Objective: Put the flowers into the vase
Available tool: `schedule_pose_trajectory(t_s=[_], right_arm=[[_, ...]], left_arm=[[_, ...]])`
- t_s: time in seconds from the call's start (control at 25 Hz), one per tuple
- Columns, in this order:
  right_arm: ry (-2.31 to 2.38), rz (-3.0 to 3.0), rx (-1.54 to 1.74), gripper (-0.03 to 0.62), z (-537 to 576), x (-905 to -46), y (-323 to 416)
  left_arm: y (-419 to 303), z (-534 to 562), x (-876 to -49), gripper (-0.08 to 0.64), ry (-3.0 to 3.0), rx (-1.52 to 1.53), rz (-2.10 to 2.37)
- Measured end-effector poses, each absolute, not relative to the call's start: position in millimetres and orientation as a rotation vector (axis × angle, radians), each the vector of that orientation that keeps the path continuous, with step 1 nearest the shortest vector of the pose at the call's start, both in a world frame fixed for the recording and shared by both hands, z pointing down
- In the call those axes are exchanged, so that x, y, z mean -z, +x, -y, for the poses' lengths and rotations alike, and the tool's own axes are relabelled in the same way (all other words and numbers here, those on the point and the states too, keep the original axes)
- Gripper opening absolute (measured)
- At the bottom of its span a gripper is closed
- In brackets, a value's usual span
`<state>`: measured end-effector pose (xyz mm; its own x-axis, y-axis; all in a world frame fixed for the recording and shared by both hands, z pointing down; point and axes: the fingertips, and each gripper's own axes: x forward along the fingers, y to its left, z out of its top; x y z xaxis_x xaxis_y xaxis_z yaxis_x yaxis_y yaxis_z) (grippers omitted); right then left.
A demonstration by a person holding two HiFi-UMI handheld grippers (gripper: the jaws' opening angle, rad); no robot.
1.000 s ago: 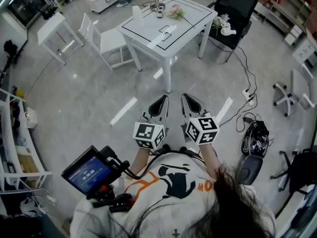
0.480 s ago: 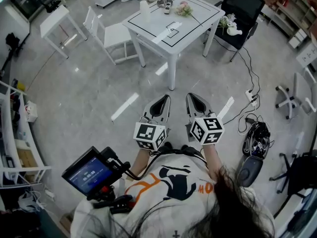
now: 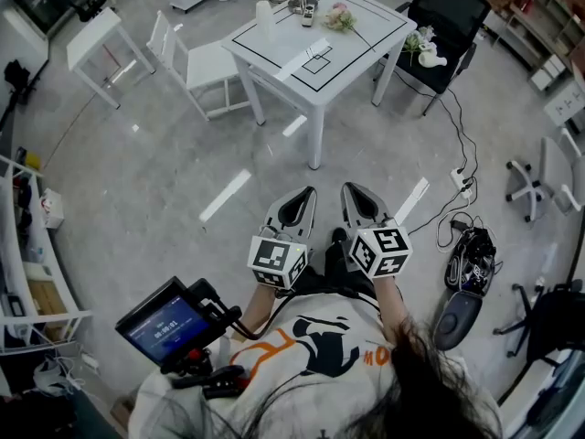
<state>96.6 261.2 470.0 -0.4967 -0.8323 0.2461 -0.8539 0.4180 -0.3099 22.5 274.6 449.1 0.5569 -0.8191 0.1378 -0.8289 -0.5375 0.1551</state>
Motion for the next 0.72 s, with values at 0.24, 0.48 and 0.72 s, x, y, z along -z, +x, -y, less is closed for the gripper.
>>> schedule_pose_trajectory(t_s=[0.24, 0.48, 0.72], right_arm=[[1.551, 2.605, -0.629, 0.012, -217.4, -475.5, 108.0], [1.511, 2.614, -0.633, 0.012, -150.4, -481.1, 123.1], [1.455, 2.635, -0.628, 0.012, -86.3, -478.4, 139.2]], left_arm=[[37.1, -237.4, -452.2, 0.011, 2.612, -0.096, 1.378], [50.2, -167.9, -451.8, 0.011, 2.595, -0.082, 1.419], [73.1, -104.6, -445.4, 0.011, 2.571, -0.066, 1.456]])
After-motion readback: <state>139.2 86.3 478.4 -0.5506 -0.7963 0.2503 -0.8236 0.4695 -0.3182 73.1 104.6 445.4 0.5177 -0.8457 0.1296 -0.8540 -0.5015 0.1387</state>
